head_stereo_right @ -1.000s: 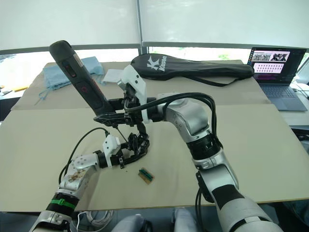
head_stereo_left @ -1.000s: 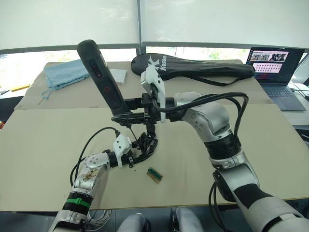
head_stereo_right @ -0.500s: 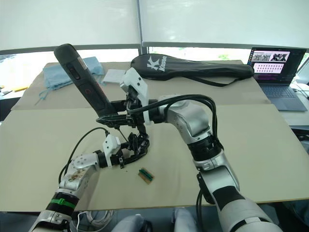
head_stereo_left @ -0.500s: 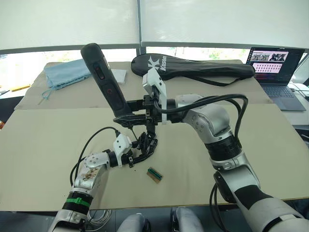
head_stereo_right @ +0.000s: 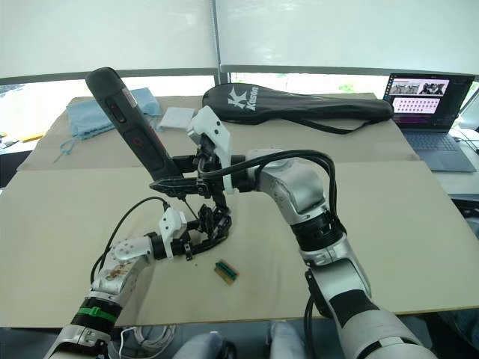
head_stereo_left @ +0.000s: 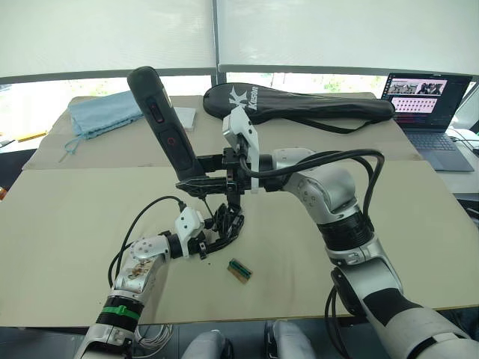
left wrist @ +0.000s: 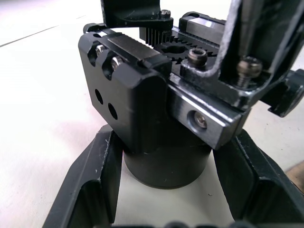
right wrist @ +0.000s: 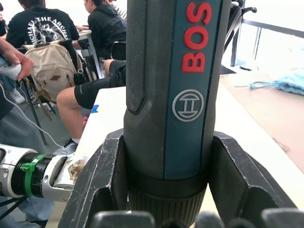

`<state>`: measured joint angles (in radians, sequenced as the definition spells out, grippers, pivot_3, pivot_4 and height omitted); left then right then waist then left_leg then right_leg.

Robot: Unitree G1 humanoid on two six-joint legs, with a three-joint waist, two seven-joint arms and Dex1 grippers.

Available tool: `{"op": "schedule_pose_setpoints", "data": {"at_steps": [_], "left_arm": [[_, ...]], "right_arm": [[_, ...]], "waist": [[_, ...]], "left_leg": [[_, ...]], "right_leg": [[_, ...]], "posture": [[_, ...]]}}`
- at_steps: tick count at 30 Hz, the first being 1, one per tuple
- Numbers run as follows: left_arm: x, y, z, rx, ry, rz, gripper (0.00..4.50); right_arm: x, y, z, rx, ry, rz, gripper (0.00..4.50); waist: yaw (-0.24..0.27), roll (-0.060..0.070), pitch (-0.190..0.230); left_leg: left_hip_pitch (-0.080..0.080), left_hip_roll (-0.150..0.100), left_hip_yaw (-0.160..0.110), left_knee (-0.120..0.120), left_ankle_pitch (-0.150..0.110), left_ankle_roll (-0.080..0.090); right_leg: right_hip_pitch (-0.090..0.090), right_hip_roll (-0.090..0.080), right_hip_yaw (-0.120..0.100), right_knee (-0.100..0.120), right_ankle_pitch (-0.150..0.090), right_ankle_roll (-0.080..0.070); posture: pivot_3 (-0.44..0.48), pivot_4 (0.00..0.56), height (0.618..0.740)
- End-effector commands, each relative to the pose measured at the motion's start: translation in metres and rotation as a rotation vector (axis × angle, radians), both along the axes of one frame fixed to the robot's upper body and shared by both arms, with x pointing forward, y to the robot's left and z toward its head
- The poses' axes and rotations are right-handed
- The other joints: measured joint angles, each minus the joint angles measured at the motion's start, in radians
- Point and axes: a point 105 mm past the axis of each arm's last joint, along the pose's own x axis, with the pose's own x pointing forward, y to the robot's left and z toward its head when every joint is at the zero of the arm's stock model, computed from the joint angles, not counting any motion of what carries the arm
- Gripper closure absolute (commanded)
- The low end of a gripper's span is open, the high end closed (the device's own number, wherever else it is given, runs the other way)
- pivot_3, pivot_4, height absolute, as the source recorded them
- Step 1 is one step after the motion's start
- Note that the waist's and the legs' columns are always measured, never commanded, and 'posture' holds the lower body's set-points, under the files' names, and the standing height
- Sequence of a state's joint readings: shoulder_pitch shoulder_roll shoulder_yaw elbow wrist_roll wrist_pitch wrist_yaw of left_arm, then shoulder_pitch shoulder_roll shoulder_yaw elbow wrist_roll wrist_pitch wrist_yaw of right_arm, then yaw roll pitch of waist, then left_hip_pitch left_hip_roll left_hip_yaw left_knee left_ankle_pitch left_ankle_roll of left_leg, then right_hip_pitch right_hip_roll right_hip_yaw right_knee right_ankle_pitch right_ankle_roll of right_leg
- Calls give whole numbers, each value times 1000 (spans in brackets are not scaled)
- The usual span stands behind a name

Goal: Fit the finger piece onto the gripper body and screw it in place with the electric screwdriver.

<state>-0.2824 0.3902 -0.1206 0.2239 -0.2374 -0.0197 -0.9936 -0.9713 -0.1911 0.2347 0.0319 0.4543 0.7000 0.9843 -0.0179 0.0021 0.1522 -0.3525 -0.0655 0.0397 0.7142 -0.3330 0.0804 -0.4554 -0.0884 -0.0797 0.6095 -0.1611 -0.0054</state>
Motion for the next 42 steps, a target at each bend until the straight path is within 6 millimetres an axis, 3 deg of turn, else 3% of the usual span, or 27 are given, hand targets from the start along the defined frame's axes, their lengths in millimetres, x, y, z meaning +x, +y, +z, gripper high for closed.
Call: {"op": "schedule_pose_setpoints", "data": {"at_steps": [1,42], "left_arm": [[-10,1,-24,46,105,-21,2226],[-12,0,-25,46,115,-26,2226]], "right_arm": [[-9,1,18,57,-72,29,2564],[-18,-6,7,143,-87,22,2564]], "waist": [[0,0,0],[0,0,0]], "left_leg": [[0,0,0,0,0,0],[0,0,0,0,0,0]], "right_leg": [[0,0,0,0,0,0],[0,0,0,0,0,0]], "posture": [[0,150,740],[0,150,740]]}}
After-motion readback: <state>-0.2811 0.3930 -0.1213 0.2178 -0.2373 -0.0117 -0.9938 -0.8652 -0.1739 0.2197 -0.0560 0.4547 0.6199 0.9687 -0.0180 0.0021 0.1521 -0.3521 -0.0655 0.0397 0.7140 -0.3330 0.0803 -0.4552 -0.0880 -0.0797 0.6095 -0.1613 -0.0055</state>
